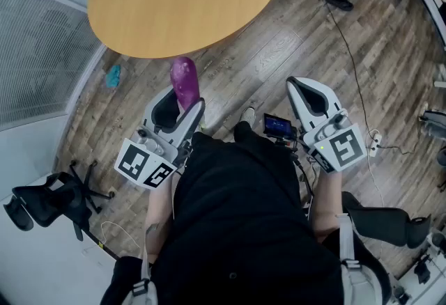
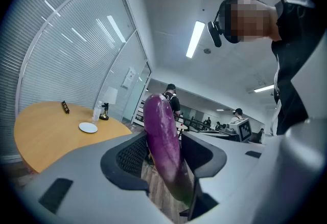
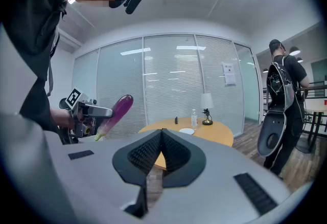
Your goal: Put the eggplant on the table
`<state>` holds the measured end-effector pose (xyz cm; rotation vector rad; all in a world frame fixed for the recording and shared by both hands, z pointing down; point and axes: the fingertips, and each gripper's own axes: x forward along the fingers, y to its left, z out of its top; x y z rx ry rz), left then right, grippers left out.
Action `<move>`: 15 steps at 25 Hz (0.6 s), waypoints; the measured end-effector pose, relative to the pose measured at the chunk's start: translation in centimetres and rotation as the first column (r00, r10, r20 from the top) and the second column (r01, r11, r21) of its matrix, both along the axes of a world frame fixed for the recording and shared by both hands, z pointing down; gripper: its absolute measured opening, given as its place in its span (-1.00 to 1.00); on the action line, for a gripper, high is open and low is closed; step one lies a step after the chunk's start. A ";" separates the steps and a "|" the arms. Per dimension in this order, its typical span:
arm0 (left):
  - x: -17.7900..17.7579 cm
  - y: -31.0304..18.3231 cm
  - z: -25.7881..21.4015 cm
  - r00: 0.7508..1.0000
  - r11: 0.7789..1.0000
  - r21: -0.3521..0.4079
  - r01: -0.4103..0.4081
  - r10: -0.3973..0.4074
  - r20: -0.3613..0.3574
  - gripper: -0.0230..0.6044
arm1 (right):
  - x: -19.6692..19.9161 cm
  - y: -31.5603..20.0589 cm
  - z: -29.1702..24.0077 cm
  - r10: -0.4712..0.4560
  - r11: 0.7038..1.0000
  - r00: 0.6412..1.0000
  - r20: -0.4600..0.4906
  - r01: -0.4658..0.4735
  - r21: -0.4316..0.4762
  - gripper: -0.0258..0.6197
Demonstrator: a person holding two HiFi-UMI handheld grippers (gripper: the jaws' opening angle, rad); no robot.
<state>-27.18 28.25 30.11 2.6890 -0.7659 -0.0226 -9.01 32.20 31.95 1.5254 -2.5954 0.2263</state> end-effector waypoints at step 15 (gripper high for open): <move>4.6 2.0 -0.3 1.000 1.000 0.018 -0.021 0.021 0.001 -0.23 | 5.1 3.0 0.8 0.069 0.998 0.997 0.025 -0.068 -0.017 -0.86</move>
